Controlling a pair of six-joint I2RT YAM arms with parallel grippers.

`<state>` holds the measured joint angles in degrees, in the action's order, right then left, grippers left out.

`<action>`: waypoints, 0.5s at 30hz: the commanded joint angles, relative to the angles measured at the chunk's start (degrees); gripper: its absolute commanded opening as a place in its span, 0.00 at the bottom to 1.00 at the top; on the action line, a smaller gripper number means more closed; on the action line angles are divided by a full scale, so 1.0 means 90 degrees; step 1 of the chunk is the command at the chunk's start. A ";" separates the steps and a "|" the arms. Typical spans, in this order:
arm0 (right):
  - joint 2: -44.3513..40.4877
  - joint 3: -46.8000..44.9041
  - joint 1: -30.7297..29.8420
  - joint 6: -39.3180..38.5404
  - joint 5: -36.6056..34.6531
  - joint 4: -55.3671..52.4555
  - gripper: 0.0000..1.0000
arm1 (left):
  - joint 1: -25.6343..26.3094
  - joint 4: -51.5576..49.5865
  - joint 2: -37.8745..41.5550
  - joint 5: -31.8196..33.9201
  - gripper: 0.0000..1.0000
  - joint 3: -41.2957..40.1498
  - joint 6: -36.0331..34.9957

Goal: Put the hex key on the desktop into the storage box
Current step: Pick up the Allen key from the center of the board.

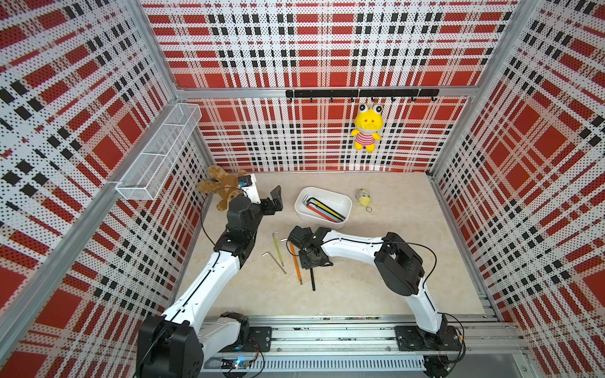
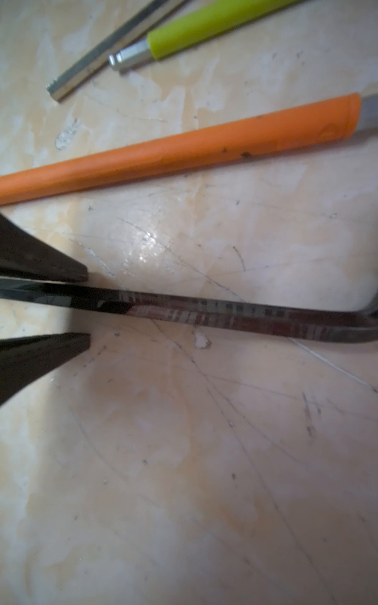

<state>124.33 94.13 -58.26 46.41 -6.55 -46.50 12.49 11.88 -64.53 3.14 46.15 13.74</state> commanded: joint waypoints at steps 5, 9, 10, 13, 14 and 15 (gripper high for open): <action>0.0179 0.0040 -0.0071 0.0107 0.0069 -0.0116 0.14 | -0.0035 0.0172 0.0159 0.0013 0.99 -0.0092 0.0034; 0.0108 -0.0123 -0.0070 0.0169 0.0084 -0.0031 0.00 | -0.0040 0.0156 0.0168 0.0004 0.99 -0.0094 0.0036; 0.0083 -0.0153 -0.0074 0.0182 0.0068 -0.0019 0.00 | -0.0040 0.0155 0.0168 0.0004 0.99 -0.0095 0.0036; 0.0020 -0.0157 -0.0054 0.0157 -0.0035 -0.0038 0.00 | -0.0040 0.0142 0.0178 0.0012 0.99 -0.0089 0.0036; 0.0005 -0.0141 -0.0052 0.0124 -0.0068 -0.0043 0.00 | -0.0043 0.0140 0.0178 0.0012 0.99 -0.0082 0.0036; -0.0011 -0.0127 -0.0041 0.0086 -0.0108 -0.0054 0.00 | -0.0043 0.0133 0.0178 0.0012 0.99 -0.0085 0.0040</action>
<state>124.38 94.13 -58.39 47.44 -6.55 -46.44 12.40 12.01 -64.10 3.16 46.00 13.76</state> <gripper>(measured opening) 0.144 0.992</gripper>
